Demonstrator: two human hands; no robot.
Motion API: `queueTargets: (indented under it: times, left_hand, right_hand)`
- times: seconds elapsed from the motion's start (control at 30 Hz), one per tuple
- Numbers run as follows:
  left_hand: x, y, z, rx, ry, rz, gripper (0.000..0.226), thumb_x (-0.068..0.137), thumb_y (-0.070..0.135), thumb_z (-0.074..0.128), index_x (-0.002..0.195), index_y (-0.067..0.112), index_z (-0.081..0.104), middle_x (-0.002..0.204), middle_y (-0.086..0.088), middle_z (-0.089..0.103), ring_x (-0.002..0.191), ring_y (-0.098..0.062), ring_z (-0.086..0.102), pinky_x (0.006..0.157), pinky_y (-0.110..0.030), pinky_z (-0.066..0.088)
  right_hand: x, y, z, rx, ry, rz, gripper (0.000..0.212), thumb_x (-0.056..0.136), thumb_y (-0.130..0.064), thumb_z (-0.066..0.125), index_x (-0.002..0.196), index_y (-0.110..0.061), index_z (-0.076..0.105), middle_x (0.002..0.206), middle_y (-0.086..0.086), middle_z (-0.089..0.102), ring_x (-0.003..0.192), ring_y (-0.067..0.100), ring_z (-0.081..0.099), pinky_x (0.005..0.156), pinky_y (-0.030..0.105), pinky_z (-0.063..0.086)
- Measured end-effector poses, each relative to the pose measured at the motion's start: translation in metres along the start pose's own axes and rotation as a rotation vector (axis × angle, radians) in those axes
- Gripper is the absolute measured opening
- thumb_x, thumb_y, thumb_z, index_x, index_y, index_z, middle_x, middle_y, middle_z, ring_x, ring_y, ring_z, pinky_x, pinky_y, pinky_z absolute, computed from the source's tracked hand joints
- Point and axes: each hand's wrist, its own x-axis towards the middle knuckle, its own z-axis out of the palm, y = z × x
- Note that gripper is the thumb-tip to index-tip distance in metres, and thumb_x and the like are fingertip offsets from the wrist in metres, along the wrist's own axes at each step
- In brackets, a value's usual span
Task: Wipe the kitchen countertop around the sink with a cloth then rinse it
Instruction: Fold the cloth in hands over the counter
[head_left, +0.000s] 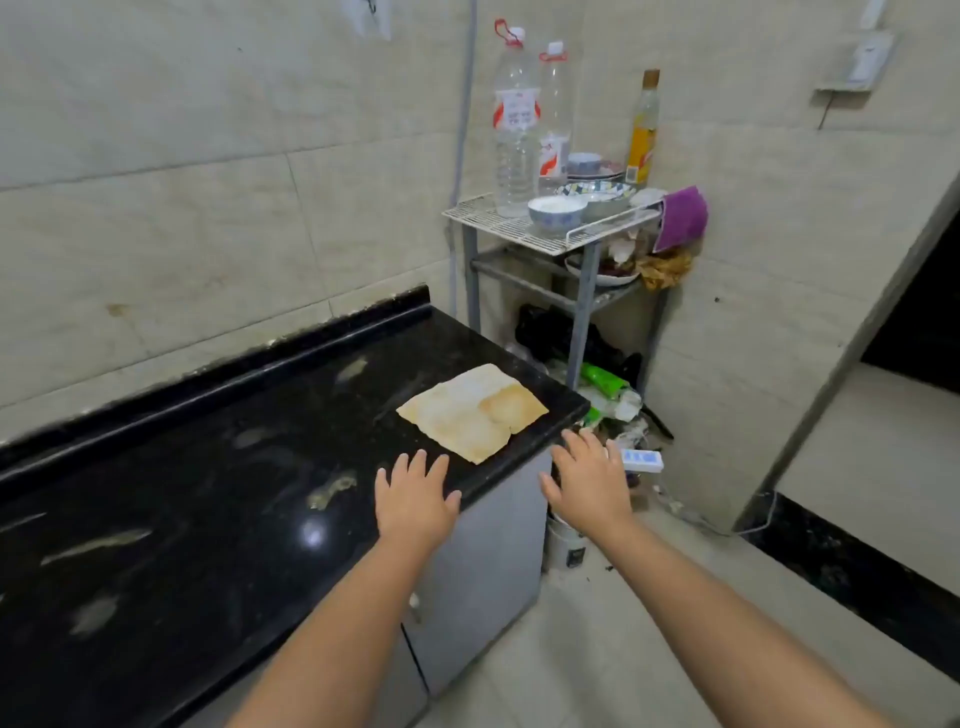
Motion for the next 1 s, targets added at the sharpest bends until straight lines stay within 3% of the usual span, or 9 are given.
queueTargets:
  times: [0.17,0.37,0.47,0.57,0.63,0.67,0.77,0.83,1.0]
  left_hand:
    - [0.081,-0.017,0.014,-0.014,-0.018,-0.029,0.055,0.097,0.042,0.033,0.146,0.024,0.015,0.156,-0.002,0.014,0.144,-0.023,0.008,0.116,-0.044,0.009]
    - [0.191,-0.037,0.025,-0.042,-0.097,-0.010,0.049,0.097,0.035,0.034,0.144,0.025,0.022,0.154,-0.001,0.017,0.141,-0.023,0.014,0.115,-0.043,0.014]
    - [0.241,-0.044,0.024,-0.048,-0.135,-0.015,0.046,0.097,0.031,0.034,0.142,0.023,0.027,0.153,-0.002,0.021,0.141,-0.024,0.016,0.114,-0.042,0.017]
    - [0.283,-0.046,0.026,-0.046,-0.142,0.005,0.045,0.097,0.026,0.034,0.141,0.021,0.029,0.151,-0.003,0.025,0.138,-0.025,0.024,0.110,-0.040,0.024]
    - [0.307,-0.043,0.032,-0.038,-0.143,0.043,0.044,0.096,0.022,0.035,0.140,0.022,0.031,0.148,-0.004,0.031,0.133,-0.025,0.031,0.105,-0.039,0.029]
    - [0.315,-0.042,0.035,-0.036,-0.148,0.057,0.045,0.096,0.020,0.035,0.141,0.022,0.030,0.146,-0.003,0.034,0.131,-0.025,0.034,0.103,-0.038,0.031]
    - [0.335,-0.041,0.043,-0.033,-0.181,0.121,0.049,0.094,0.013,0.036,0.141,0.026,0.032,0.144,-0.002,0.035,0.130,-0.025,0.034,0.103,-0.036,0.032]
    - [0.344,-0.041,0.047,-0.023,-0.189,0.170,0.053,0.091,0.009,0.040,0.140,0.029,0.035,0.146,0.000,0.034,0.132,-0.023,0.032,0.104,-0.033,0.031]
    - [0.354,-0.044,0.052,-0.029,-0.142,0.232,0.054,0.087,0.002,0.046,0.137,0.022,0.043,0.147,-0.002,0.034,0.134,-0.024,0.031,0.104,-0.029,0.030]
  right_hand:
    - [0.075,0.003,0.032,-0.020,-0.073,0.025,0.046,0.096,-0.040,0.037,0.135,-0.016,0.043,0.152,0.002,0.024,0.142,0.019,0.015,0.115,0.045,0.009]
    - [0.168,-0.002,0.069,-0.004,-0.205,0.054,0.042,0.095,-0.040,0.037,0.130,-0.019,0.047,0.142,0.000,0.037,0.138,0.017,0.022,0.115,0.047,0.004]
    - [0.200,-0.006,0.091,-0.024,-0.251,0.056,0.037,0.093,-0.041,0.044,0.120,-0.018,0.055,0.128,0.000,0.049,0.129,0.020,0.035,0.115,0.049,0.003]
    - [0.220,-0.005,0.111,-0.003,-0.149,0.081,0.025,0.073,-0.038,0.073,0.078,-0.014,0.069,0.087,0.004,0.063,0.092,0.025,0.060,0.104,0.060,0.028]
    - [0.227,0.001,0.122,-0.031,-0.145,0.079,0.029,0.051,-0.039,0.084,0.052,-0.019,0.063,0.063,-0.003,0.058,0.065,0.019,0.061,0.082,0.052,0.050]
    - [0.228,0.004,0.127,-0.033,-0.117,0.044,0.032,0.042,-0.041,0.085,0.044,-0.023,0.058,0.054,-0.006,0.053,0.056,0.014,0.058,0.071,0.043,0.054]
    - [0.226,0.010,0.138,0.003,-0.049,-0.021,0.025,0.054,-0.045,0.062,0.039,-0.027,0.056,0.048,-0.011,0.049,0.059,0.003,0.047,0.073,0.031,0.038]
    - [0.225,0.015,0.146,0.083,-0.007,-0.065,0.030,0.064,-0.040,0.044,0.042,-0.026,0.058,0.050,-0.012,0.049,0.068,0.008,0.037,0.073,0.030,0.031]
    - [0.224,0.025,0.148,0.269,0.043,-0.023,0.028,0.069,-0.037,0.045,0.052,-0.025,0.064,0.056,-0.010,0.052,0.071,0.006,0.036,0.078,0.027,0.032]
